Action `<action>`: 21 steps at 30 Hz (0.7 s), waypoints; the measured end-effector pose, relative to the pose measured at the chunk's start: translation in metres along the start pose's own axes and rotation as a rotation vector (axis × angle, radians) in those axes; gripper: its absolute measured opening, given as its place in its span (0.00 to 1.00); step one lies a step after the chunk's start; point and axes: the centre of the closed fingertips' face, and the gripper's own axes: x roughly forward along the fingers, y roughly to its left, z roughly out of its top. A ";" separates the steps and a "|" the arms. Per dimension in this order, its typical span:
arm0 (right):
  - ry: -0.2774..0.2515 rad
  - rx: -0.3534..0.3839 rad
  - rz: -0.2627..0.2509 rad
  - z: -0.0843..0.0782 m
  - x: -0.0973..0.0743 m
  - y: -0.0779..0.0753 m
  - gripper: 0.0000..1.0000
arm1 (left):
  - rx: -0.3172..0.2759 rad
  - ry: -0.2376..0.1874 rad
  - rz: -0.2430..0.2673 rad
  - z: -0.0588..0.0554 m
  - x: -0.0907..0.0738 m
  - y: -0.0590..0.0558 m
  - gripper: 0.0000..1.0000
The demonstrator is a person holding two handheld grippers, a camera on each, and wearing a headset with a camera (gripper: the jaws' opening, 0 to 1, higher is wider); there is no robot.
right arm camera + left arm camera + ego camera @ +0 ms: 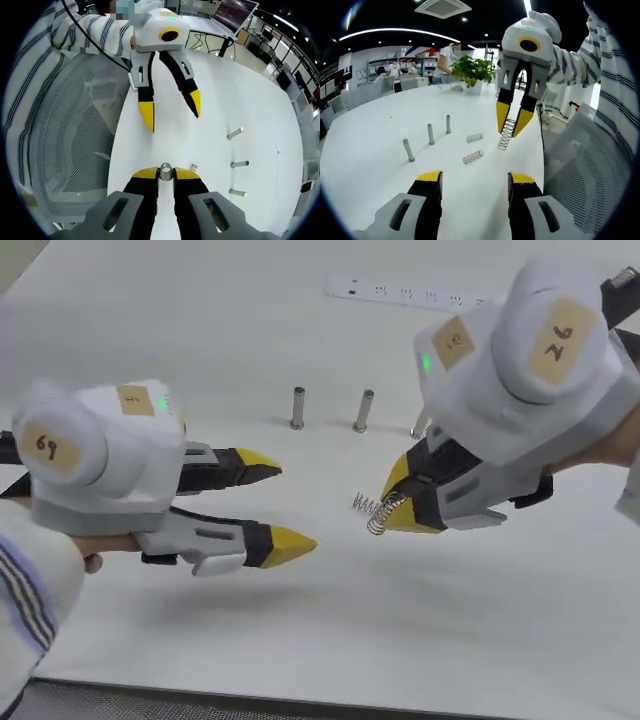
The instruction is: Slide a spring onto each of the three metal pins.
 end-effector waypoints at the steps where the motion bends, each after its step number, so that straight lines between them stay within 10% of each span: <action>1: 0.001 0.009 0.003 -0.001 -0.001 0.000 0.08 | -0.007 -0.007 0.009 0.000 -0.001 0.002 0.56; 21: -0.001 0.048 -0.008 -0.007 -0.005 -0.005 0.08 | -0.113 -0.038 0.184 -0.014 -0.013 0.040 0.91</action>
